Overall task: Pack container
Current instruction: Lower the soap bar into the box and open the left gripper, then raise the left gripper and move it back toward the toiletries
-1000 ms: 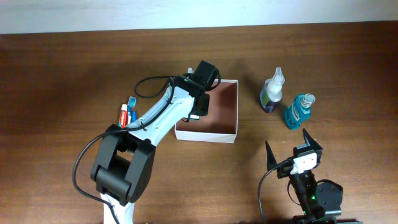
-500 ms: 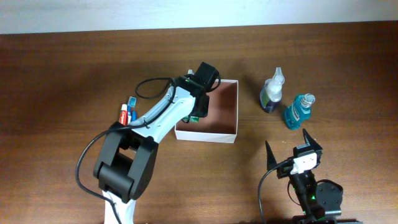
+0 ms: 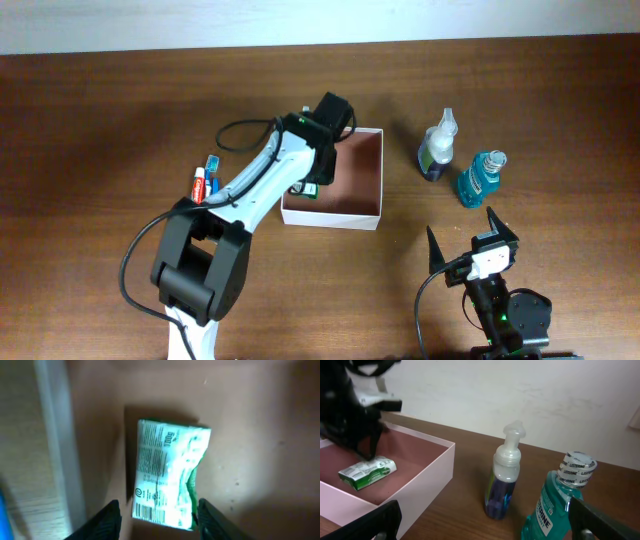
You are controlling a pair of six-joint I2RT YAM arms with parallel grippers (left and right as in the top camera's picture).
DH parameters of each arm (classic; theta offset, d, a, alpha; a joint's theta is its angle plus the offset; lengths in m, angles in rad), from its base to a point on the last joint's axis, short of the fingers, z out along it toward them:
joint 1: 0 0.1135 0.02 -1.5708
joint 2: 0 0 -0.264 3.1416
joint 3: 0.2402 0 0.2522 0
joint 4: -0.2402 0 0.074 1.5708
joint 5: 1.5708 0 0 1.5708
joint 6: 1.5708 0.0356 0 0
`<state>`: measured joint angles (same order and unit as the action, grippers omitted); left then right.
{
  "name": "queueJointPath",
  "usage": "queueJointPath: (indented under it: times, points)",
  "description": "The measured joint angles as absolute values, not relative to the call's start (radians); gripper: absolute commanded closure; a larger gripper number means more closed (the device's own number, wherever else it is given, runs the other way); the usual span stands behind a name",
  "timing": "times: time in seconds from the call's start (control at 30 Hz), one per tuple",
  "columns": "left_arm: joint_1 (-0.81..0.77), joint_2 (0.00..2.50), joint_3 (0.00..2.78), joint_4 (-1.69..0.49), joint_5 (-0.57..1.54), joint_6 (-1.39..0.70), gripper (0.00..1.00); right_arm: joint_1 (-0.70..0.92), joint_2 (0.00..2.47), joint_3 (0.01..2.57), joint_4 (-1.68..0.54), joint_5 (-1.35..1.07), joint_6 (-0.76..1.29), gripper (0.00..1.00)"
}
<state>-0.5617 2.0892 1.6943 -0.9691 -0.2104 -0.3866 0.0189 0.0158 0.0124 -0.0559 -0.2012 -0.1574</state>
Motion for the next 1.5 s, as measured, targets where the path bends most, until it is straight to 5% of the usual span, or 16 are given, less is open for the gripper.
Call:
queueJointPath:
  times: [0.07, 0.2, 0.73, 1.5]
  points:
    - [-0.562, 2.089, 1.738, -0.999, -0.210, -0.386, 0.59, 0.019, 0.016, 0.012, -0.056, -0.201, -0.157, 0.02]
    - [-0.562, 2.085, 1.799, -1.035, -0.211, -0.387, 1.00, 0.019, 0.016, 0.012, -0.056, -0.201, -0.157, 0.02]
    - [-0.464, 2.025, 1.812, -1.164, -0.258, -0.391, 1.00, 0.019, 0.016, 0.012, -0.056, -0.201, -0.157, 0.02]
    - [-0.402, 2.022, 1.642, -1.077, -0.126, -0.413, 1.00, 0.019, 0.016, 0.012, -0.056, -0.201, -0.157, 0.02]
